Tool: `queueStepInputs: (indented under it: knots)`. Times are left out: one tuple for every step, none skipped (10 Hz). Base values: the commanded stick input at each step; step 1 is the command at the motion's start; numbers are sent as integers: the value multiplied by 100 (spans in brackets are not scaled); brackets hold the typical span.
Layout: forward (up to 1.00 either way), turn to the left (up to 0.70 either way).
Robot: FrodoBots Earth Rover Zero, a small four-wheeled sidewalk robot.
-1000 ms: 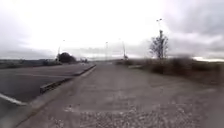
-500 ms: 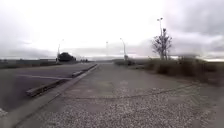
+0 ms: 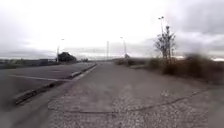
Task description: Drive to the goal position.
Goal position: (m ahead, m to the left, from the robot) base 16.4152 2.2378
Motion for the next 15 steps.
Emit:
queueStepInputs:
  knots:
    - [100, 0]
    - [100, 0]
    - [100, 0]
    - [100, 0]
    - [100, 0]
    - [100, 0]
    - [100, 0]
    - [100, 0]
    - [100, 0]
    - [100, 0]
    - [100, 0]
    - [100, 0]
    - [100, 0]
    - [100, 0]
    - [100, 0]
